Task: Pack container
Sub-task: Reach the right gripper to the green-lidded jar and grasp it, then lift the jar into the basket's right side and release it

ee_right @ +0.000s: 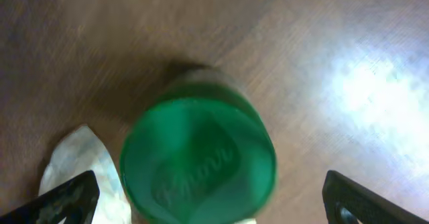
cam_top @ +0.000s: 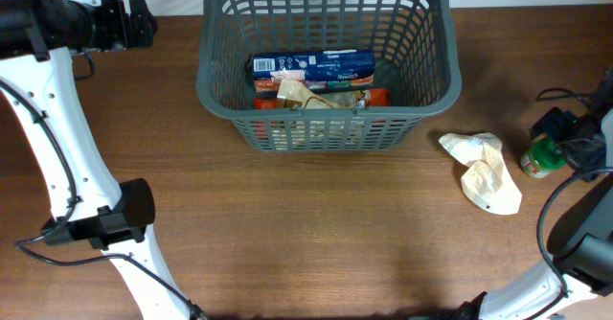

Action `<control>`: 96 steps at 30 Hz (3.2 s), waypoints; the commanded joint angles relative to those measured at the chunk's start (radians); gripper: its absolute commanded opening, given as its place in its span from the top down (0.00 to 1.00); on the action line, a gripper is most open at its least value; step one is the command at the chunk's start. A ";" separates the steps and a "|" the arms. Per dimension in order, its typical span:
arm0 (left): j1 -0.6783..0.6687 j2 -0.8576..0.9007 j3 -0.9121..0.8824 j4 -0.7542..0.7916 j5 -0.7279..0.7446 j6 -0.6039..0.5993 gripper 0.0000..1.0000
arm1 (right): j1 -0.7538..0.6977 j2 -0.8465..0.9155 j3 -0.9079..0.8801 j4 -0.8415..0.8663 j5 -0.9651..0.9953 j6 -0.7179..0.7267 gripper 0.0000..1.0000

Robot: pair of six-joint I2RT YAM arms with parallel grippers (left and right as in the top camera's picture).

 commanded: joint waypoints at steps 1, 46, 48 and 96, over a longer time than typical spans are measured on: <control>0.004 0.007 -0.005 -0.001 0.011 -0.009 0.01 | 0.001 -0.002 -0.047 0.051 -0.010 0.013 0.01; 0.004 0.007 -0.005 -0.001 0.011 -0.009 0.01 | 0.001 0.148 -0.083 0.143 0.000 0.039 0.29; 0.004 0.007 -0.005 -0.001 0.011 -0.009 0.01 | 0.001 0.148 -0.082 0.130 -0.002 0.039 0.30; 0.004 0.007 -0.005 -0.001 0.011 -0.009 0.01 | 0.814 0.108 1.059 -0.473 -0.134 -0.104 0.80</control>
